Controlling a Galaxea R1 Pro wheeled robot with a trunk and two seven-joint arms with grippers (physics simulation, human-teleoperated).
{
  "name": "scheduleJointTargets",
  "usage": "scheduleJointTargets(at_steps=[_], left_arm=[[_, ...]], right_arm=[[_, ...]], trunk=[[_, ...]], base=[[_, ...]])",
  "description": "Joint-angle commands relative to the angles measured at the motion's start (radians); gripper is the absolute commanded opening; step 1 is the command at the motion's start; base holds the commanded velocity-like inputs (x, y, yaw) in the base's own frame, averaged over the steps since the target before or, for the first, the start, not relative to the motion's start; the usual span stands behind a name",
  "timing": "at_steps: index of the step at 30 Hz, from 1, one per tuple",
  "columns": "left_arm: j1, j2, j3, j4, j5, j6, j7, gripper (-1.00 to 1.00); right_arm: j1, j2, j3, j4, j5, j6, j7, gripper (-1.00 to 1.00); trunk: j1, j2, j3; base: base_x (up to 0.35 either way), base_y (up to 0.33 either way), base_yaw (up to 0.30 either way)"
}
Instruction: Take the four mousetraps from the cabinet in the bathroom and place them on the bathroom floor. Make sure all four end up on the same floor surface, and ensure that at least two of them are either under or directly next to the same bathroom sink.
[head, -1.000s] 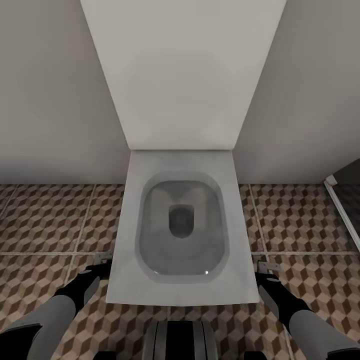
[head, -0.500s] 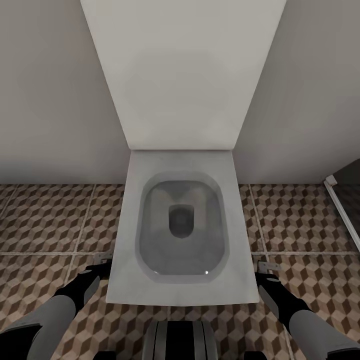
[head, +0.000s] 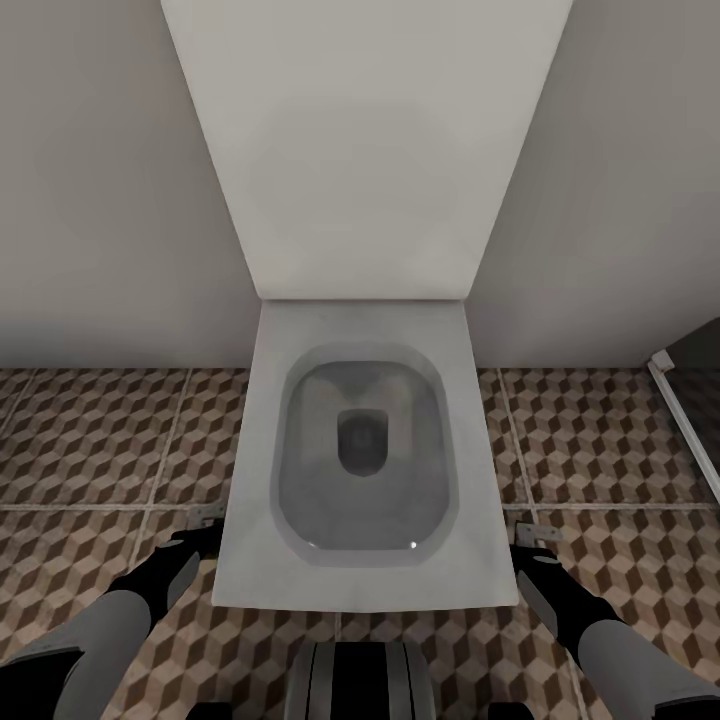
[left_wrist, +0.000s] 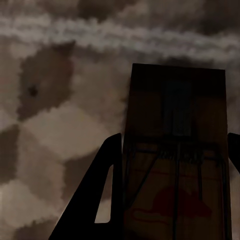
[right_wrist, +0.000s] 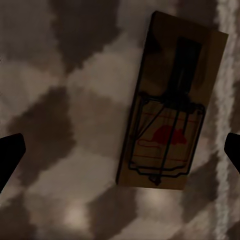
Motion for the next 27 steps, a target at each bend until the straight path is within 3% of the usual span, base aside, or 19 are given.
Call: scheduleJointTargets(at_steps=[1, 5, 6, 27], left_arm=[[0.001, 0.000, 0.004, 0.028, -0.008, 0.006, 0.005, -1.00], [0.001, 0.000, 0.004, 0.028, -0.008, 0.006, 0.005, -1.00], [0.001, 0.000, 0.004, 0.028, -0.008, 0.006, 0.005, 1.00], [0.001, 0.000, 0.004, 0.028, -0.008, 0.006, 0.005, 1.00]], right_arm=[[0.000, -0.002, 0.009, -0.002, -0.009, 0.006, -0.007, 1.00], [0.000, -0.001, 0.009, -0.003, -0.009, 0.006, -0.007, 1.00], [0.000, -0.001, 0.009, -0.003, -0.009, 0.006, -0.007, 1.00], [0.000, -0.002, 0.009, -0.003, -0.009, 0.006, -0.007, 1.00]], trunk=[[0.000, 0.000, -0.001], [0.000, 0.000, -0.001], [0.000, 0.000, -0.001], [0.000, 0.000, -0.001]], base=[[0.000, 0.000, 0.000], [0.000, 0.000, 0.000], [0.000, 0.000, 0.000], [0.000, 0.000, 0.000]])
